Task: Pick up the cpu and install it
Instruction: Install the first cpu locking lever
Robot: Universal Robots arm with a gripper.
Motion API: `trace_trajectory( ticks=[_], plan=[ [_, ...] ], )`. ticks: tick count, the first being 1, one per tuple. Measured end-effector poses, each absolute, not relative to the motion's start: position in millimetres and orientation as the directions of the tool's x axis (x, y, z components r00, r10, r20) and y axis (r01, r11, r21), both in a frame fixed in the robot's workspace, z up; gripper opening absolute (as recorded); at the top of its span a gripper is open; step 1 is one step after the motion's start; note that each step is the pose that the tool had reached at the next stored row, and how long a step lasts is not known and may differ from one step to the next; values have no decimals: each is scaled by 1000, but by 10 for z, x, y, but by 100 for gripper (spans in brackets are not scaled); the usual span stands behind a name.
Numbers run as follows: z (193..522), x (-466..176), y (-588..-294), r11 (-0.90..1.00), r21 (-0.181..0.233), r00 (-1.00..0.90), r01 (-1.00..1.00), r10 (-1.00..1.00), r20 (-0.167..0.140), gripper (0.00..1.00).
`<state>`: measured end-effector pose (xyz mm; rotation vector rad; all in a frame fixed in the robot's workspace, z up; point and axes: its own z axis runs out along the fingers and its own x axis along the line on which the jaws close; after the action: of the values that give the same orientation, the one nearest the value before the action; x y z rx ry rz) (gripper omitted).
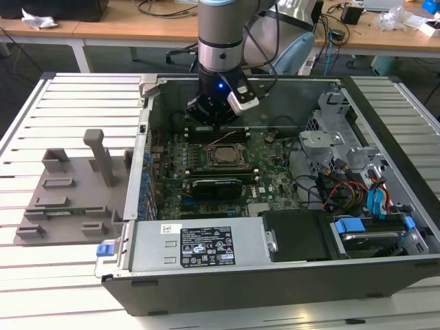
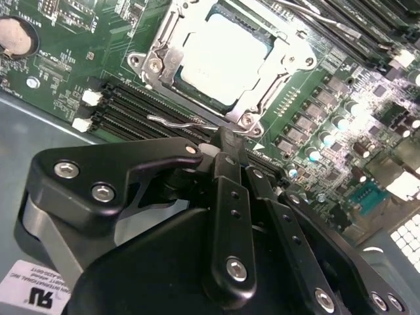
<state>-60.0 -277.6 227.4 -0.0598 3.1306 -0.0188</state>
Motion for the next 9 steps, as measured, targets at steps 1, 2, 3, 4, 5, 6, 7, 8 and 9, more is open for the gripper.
trace_trajectory(
  ticks=[1,2,3,4,5,6,7,8,9],
  plan=[
    [2261,-600,-2771,999,-12,-999,-49,-49,-10,11],
    [2252,-600,-2767,998,-12,-998,-56,-56,-10,11],
    [2243,-599,-2765,998,-11,-998,-61,-61,-10,11],
    [2239,-600,-2765,998,-3,-998,-61,-61,-11,11],
    [2235,-600,-2765,998,6,-998,-62,-62,-11,11],
    [2229,-600,-2765,998,11,-998,-63,-63,-12,11],
    [2215,-599,-2764,998,17,-998,-65,-64,-12,11],
    [2206,-600,-2765,998,18,-998,-66,-66,-12,11],
    [2195,-600,-2765,998,19,-998,-67,-67,-12,11]
  ],
)
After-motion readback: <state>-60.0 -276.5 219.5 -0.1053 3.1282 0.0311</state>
